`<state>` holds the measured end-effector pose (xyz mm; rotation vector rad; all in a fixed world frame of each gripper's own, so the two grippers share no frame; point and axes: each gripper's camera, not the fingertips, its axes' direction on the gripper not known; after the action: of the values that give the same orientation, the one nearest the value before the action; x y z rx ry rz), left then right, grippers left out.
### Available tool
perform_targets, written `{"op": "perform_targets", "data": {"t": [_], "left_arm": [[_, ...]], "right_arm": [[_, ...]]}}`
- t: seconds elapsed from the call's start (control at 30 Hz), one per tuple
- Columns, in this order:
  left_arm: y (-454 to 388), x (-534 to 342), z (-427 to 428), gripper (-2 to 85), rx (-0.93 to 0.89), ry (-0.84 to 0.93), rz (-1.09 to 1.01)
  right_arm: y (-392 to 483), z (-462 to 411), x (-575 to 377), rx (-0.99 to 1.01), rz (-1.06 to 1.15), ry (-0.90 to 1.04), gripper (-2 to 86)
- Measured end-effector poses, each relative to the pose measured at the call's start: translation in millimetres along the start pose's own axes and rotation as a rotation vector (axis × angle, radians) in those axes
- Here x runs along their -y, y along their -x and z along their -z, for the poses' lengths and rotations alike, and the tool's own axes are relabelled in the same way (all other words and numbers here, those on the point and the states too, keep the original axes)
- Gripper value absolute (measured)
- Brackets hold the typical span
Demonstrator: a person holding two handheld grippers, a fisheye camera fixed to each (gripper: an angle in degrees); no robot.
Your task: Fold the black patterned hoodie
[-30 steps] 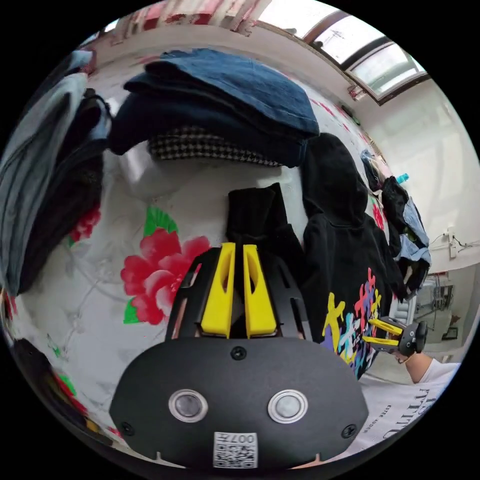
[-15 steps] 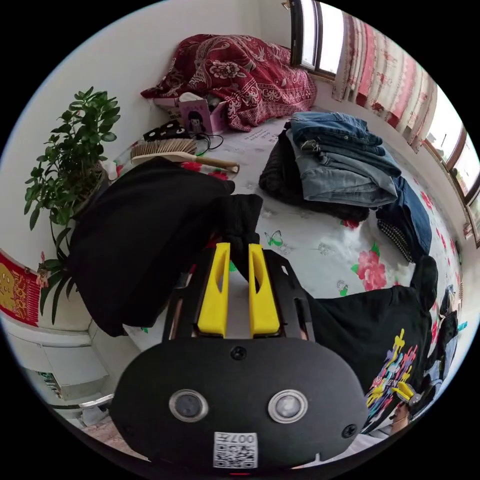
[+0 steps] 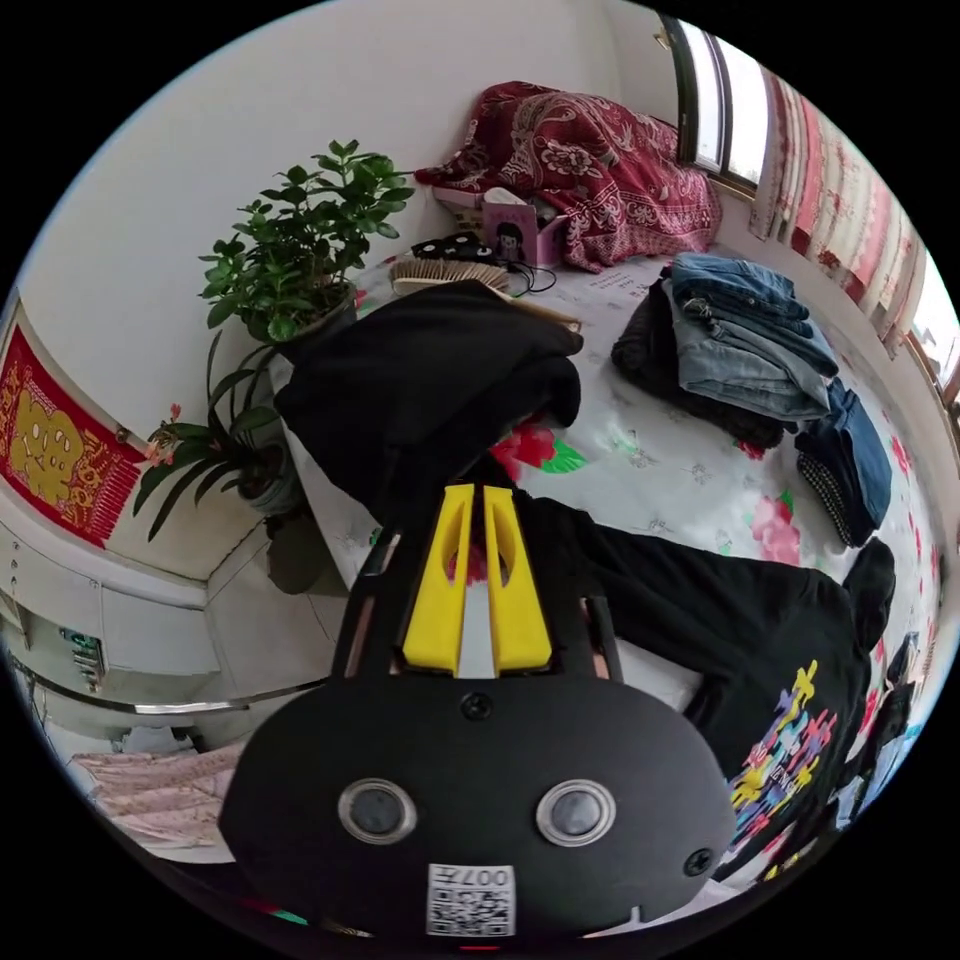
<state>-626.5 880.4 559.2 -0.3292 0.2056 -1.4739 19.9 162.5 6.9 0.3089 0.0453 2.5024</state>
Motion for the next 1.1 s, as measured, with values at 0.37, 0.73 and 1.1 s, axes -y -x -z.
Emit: {"op": "perform_targets", "data": {"t": [0.37, 0.73, 1.1], "left_arm": [[-160, -216, -40, -1.0, -0.326, 0.123, -0.241], [-244, -387, -46, -1.0, -0.438, 0.108, -0.617], [-222, -560, -140, -1.0, -0.62, 0.196, -0.77]], "right_arm": [[65, 8, 65, -0.504, 0.316, -0.035, 12.1], [234, 92, 59, -0.447, 0.658, 0.323, 6.2], [325, 182, 167, -0.363, 0.531, 0.189, 8.7]]}}
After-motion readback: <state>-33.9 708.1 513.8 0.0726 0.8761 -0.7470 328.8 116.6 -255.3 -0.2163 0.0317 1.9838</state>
